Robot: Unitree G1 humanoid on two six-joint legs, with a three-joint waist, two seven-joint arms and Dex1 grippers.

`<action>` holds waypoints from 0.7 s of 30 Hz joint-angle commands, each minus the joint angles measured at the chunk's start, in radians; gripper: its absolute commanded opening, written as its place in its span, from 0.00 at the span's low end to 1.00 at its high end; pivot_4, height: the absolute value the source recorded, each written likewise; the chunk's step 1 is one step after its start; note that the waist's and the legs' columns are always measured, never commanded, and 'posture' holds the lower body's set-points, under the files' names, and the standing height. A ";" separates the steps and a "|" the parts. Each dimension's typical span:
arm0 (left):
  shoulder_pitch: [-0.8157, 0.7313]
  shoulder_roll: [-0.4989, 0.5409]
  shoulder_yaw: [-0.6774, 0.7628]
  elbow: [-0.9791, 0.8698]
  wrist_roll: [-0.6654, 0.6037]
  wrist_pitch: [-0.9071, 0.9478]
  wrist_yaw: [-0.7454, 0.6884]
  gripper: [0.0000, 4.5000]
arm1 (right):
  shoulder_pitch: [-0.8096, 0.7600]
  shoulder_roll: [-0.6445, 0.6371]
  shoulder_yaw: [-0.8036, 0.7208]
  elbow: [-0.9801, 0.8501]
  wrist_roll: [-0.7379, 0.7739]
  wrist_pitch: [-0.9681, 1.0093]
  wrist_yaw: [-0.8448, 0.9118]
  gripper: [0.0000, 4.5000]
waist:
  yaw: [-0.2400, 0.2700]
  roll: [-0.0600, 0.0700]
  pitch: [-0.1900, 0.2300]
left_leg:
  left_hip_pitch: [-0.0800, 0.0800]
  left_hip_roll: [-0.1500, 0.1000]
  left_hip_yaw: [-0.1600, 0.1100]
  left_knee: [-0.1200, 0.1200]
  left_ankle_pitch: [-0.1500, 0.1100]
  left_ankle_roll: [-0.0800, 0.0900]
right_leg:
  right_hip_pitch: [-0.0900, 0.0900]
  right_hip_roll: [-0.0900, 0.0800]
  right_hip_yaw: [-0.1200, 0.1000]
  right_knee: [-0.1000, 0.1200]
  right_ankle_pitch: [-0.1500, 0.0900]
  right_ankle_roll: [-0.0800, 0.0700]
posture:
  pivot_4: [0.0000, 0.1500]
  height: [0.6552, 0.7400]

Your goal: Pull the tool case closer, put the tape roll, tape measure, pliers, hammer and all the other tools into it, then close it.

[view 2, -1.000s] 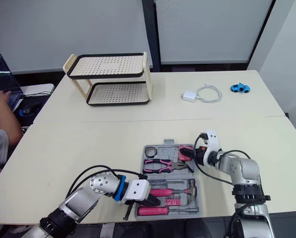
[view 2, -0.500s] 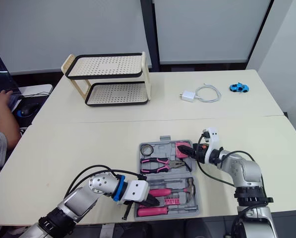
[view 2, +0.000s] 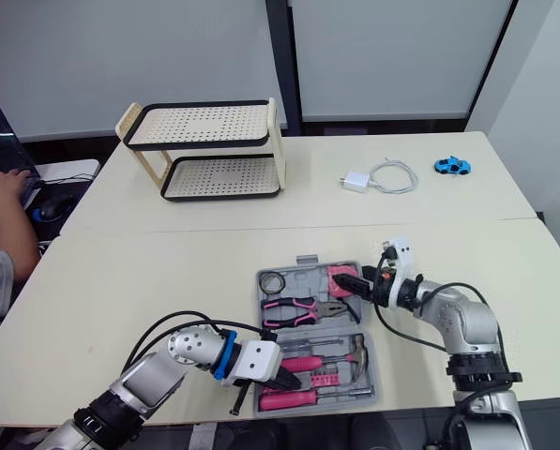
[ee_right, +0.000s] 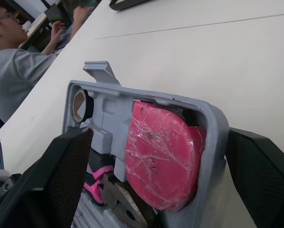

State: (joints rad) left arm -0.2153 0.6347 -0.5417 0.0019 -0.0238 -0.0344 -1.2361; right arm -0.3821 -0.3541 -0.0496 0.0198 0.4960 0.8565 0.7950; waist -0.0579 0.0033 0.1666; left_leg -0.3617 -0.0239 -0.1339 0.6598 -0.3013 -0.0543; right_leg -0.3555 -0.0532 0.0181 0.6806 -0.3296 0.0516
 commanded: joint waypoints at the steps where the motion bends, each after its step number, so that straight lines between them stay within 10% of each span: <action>1: 0.029 0.029 -0.042 0.086 0.084 0.021 -0.002 0.00 | 0.000 0.000 0.046 -0.074 0.043 -0.015 0.062 0.99 | 0.000 0.000 0.000 | 0.000 0.000 0.000 0.000 0.000 0.000 | 0.000 0.000 0.000 0.000 0.000 0.000 | 1.00 1.00; 13: 0.022 0.020 -0.024 0.071 0.069 0.036 0.016 0.00 | 0.027 -0.081 0.084 -0.161 0.032 -0.059 0.113 0.99 | 0.002 0.000 0.000 | 0.000 0.000 0.000 0.000 0.000 0.000 | 0.000 0.000 0.000 0.000 0.000 0.000 | 1.00 1.00; 21: 0.033 0.065 0.149 -0.120 -0.159 0.252 -0.008 0.00 | 0.060 -0.129 0.081 -0.256 0.030 -0.075 0.114 0.99 | 0.002 -0.001 0.002 | -0.002 0.000 -0.001 0.000 0.000 0.000 | -0.001 0.000 -0.001 0.000 0.000 0.000 | 1.00 1.00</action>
State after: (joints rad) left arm -0.1862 0.6720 -0.4518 -0.0696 -0.1367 0.1637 -1.2367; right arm -0.3241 -0.4750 0.0337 -0.1840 0.4984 0.8063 0.8949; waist -0.0561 0.0020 0.1685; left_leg -0.3636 -0.0234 -0.1345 0.6600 -0.3013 -0.0544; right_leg -0.3570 -0.0533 0.0177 0.6809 -0.3296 0.0516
